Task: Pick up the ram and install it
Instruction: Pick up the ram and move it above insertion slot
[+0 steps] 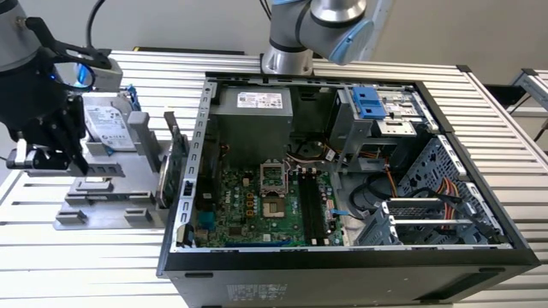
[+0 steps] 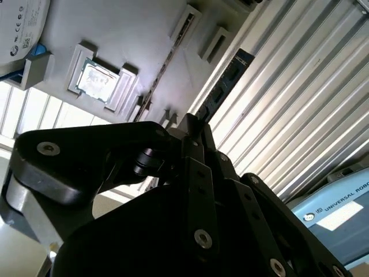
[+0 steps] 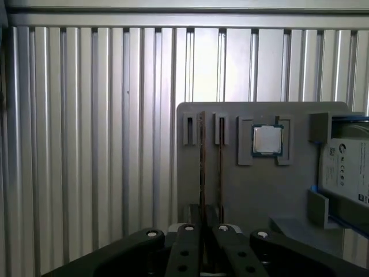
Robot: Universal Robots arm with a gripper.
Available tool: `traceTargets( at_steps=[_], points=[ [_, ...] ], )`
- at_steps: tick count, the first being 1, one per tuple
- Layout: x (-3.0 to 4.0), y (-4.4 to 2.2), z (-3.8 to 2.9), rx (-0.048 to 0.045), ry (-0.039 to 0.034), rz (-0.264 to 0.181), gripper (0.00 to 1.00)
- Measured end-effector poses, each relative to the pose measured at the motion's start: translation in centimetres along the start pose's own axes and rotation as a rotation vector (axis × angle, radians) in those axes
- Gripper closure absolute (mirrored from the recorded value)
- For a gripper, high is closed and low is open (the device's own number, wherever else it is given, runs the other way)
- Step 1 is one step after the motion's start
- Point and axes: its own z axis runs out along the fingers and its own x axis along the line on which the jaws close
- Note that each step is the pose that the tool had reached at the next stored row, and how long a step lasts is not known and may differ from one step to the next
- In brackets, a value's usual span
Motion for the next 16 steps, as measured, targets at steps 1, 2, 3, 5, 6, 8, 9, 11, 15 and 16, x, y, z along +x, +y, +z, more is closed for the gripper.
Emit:
traceTargets(
  at_steps=[1,2,3,5,6,8,9,11,15,16],
  points=[
    [0.0,0.0,-0.15,0.0,0.0,0.0,1.0],
    [0.01,0.0,-0.32,0.0,0.0,0.0,1.0],
    [0.01,0.0,-0.49,0.0001,-0.0001,0.0,1.0],
    [0.03,0.0,-0.84,0.0001,0.0,0.0,1.0],
    [0.03,0.0,-1.01,0.0001,0.0,0.0,1.0],
    [0.04,0.0,-1.35,0.0,0.0,0.0,1.0],
    [0.05,0.0,-1.54,0.0,0.0,0.0,1.0],
    [0.06,0.0,-1.87,0.0001,0.0,0.0,1.0],
    [0.09,0.0,-2.63,0.0001,0.0,0.0,1.0],
    [0.09,0.01,-2.84,0.0002,-0.0001,0.0,1.0]
  ],
)
